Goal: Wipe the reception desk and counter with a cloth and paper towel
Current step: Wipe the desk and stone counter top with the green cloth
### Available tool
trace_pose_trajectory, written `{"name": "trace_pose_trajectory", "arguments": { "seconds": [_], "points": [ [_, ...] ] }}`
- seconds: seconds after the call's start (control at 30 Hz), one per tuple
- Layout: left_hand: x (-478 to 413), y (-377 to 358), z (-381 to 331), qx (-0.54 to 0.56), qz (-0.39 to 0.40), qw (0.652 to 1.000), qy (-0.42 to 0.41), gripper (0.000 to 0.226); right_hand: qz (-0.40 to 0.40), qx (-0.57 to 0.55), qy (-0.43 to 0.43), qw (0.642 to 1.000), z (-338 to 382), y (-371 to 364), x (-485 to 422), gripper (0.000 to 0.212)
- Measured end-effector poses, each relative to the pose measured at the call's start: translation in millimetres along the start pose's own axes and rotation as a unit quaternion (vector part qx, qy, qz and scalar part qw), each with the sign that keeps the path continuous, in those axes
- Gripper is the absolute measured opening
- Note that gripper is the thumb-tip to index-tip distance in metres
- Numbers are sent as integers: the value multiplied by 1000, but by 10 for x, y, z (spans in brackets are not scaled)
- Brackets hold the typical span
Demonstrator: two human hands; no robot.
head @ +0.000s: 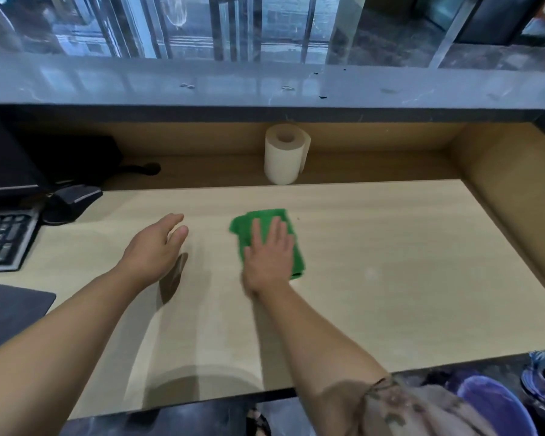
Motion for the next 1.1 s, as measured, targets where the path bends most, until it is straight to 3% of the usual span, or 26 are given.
{"name": "trace_pose_trajectory", "arguments": {
  "seconds": [0.1, 0.2, 0.43, 0.57, 0.77, 0.9, 0.97, 1.1],
  "points": [
    [-87, 46, 26, -7, -12, 1000, 5, 46, 33, -8, 112, 993, 381, -69, 109, 61],
    [-167, 55, 25, -1, -9, 1000, 12, 46, 24, -10, 151, 988, -44, 42, -46, 62],
    [-287, 57, 25, 8, -10, 1000, 20, 46, -7, -13, -110, 994, -1864, 373, -720, 62],
    [-326, 62, 55, 11, -9, 1000, 22, 46, 11, -28, -190, 981, -1566, 345, -830, 62],
    [-399, 174, 139, 5, -26, 999, 24, 45, 19, 12, 105, 994, 418, 79, -594, 60],
    [-475, 211, 149, -1, -30, 999, 31, 45, 46, 9, 220, 974, 480, 88, -505, 60],
    [-495, 210, 148, 7, -30, 999, 39, 45, 25, 7, 197, 980, 15, 180, -608, 60],
    [-450, 272, 261, 22, -41, 998, 45, 45, -26, 1, 14, 1000, -1325, 347, -800, 63]
  ]
}}
Point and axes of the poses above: each hand's wrist, its own x-axis away from the middle knuckle, its own y-axis out of the back of the hand, z = x × y, the point moved 7 cm from there along -x, towards the middle knuckle, and after that the axes turned 4 degrees about -y, right-handed, at the moved point
